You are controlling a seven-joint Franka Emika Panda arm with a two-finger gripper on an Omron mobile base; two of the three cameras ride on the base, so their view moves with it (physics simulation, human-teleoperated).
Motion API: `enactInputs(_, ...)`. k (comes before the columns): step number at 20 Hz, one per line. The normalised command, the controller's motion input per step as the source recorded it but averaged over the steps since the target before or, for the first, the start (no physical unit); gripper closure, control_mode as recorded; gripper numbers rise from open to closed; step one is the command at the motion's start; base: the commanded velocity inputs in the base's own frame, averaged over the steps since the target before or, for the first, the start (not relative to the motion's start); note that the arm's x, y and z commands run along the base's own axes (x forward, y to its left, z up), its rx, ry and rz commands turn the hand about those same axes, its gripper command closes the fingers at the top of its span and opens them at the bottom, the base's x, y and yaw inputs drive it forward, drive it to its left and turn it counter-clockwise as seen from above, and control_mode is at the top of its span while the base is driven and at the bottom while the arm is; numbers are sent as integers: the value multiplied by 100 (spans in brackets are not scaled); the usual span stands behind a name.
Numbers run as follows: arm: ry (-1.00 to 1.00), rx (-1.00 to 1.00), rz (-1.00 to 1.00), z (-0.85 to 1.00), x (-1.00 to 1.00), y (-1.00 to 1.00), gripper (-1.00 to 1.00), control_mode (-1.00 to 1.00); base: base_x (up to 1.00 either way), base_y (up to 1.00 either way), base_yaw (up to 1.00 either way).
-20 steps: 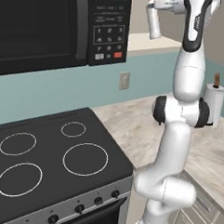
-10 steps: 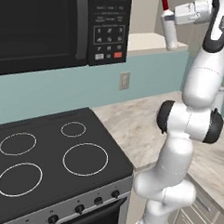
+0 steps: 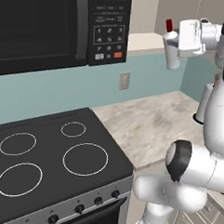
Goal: There is a bowl on the dining counter. Grab a lemon wedge from the fridge and place it in the bowl. Then get the liquor bottle and glass cup from the cabinet and place them next to the bowl.
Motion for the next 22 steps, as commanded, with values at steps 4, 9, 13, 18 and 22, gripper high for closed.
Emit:
enactInputs(4, -23, 0, -5, -23, -100, 59, 100, -100, 0, 0, 0)
enactInputs(9, -11, 0, -6, -3, -100, 37, 100, -100, 0, 0, 0)
enactInputs(13, 0, 0, -5, 0, -100, 23, 100, -100, 0, 0, 0)
enactInputs(18, 10, 0, -6, -8, -99, 13, 100, -100, 0, 0, 0)
enactInputs(22, 18, 0, -5, -25, -58, 0, 100, -100, 0, 0, 0)
